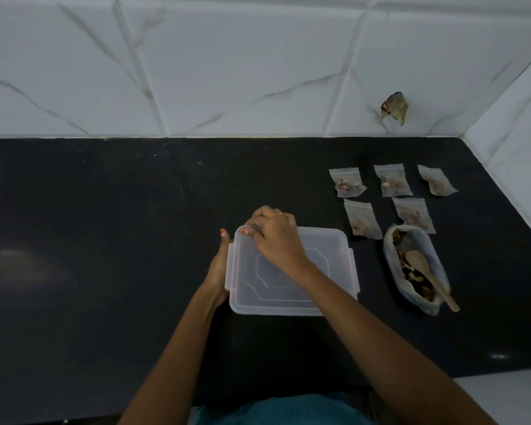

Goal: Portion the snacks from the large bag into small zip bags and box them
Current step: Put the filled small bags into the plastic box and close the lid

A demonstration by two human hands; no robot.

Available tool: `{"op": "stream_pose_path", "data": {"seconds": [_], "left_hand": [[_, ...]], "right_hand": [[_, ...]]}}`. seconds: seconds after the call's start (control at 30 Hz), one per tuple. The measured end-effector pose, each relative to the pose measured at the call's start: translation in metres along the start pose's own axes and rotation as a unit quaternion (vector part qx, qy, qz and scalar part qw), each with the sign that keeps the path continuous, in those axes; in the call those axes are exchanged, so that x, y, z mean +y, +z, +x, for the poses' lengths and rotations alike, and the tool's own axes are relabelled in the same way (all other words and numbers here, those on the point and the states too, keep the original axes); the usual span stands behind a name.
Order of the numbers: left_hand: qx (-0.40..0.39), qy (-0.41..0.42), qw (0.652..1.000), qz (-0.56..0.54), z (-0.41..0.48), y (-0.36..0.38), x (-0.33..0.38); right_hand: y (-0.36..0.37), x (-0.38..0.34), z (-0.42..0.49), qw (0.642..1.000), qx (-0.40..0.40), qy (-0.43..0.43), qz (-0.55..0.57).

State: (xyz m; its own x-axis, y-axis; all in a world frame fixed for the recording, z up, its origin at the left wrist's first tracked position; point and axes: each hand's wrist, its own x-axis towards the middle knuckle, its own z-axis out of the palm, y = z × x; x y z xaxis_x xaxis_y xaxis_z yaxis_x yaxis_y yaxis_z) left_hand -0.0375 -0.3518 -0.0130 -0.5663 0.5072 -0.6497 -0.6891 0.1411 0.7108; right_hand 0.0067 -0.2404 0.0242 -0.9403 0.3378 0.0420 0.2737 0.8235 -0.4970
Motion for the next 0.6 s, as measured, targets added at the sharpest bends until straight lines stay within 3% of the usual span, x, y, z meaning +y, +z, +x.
{"op": "stream_pose_path", "data": {"seconds": [0.27,0.47,0.6], "left_hand": [[0.14,0.144,0.969,0.144,-0.025,-0.002,0.012],[0.157,0.187,0.915,0.321,-0.063,0.004,0.009],[0.151,0.218,0.887,0.377,-0.072,0.008,0.001]], "right_hand": [[-0.028,0.012,-0.018,0.997,0.011,0.051,0.063],[-0.056,0.053,-0.074,0.976,0.062,0.207,-0.007],[-0.062,0.065,-0.101,0.942,0.072,0.317,0.087]]}}
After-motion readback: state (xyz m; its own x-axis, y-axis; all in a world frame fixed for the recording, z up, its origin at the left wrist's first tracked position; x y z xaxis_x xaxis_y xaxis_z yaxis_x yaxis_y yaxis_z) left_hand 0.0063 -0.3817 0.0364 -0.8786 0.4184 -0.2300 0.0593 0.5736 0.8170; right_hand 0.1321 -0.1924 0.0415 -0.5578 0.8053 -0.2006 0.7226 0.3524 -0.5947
